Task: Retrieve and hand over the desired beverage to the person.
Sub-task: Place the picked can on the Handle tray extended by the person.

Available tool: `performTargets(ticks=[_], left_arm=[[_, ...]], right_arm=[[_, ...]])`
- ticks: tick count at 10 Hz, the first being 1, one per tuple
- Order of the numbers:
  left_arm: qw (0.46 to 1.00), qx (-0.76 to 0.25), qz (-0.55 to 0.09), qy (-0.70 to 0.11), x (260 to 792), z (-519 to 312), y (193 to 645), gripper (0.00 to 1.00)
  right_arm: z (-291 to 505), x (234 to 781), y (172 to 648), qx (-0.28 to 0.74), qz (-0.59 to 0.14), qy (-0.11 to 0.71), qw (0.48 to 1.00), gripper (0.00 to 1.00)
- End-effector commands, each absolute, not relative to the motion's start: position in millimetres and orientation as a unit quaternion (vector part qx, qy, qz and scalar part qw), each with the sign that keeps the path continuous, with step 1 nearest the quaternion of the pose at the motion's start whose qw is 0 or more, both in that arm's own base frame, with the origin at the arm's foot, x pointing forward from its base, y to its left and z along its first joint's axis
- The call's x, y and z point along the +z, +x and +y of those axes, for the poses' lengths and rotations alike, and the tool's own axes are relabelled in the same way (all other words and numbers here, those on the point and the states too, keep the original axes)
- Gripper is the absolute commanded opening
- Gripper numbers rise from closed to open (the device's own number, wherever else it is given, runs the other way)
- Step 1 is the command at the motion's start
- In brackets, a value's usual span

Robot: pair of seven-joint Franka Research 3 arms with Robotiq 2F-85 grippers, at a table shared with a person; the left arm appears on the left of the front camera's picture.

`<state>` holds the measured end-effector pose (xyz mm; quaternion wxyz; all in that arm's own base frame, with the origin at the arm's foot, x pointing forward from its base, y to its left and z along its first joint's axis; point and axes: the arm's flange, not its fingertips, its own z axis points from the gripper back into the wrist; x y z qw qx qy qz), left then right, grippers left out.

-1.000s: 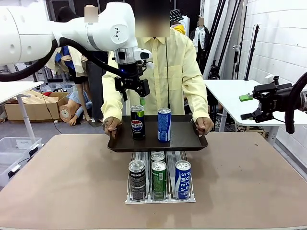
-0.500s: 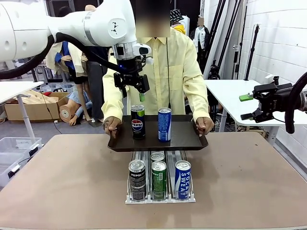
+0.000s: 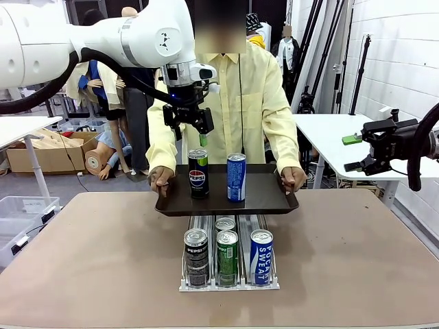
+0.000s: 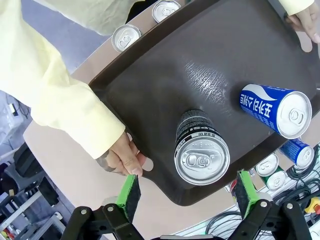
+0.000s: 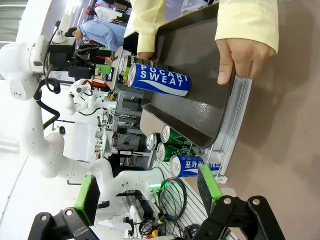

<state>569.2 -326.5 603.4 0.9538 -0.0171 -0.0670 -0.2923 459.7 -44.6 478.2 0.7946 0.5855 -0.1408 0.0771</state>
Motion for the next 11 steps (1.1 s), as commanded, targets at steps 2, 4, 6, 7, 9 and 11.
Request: performTargets(ticks=[2,4,6,7,9,11], left_arm=[[0.955,-0.289,-0.069,-0.017,606,-326,569,1.0],[0.955,-0.289,-0.069,-0.017,606,-326,569,1.0],[0.955,-0.289,-0.069,-0.017,606,-326,569,1.0],[0.955,-0.289,-0.069,-0.017,606,-326,569,1.0],[0.955,-0.289,-0.069,-0.017,606,-326,569,1.0],[0.954,-0.286,-0.042,-0.082,624,-315,565,1.0]], right_arm=[[-44,478,459,0.078,-0.141,0.588,0.793,1.0],[-44,478,459,0.078,-0.141,0.588,0.793,1.0],[-44,478,459,0.078,-0.141,0.588,0.793,1.0],[-44,478,459,0.078,-0.141,0.588,0.793,1.0],[-44,478,459,0.078,-0.141,0.588,0.793,1.0],[-44,478,459,0.078,-0.141,0.588,0.793,1.0]])
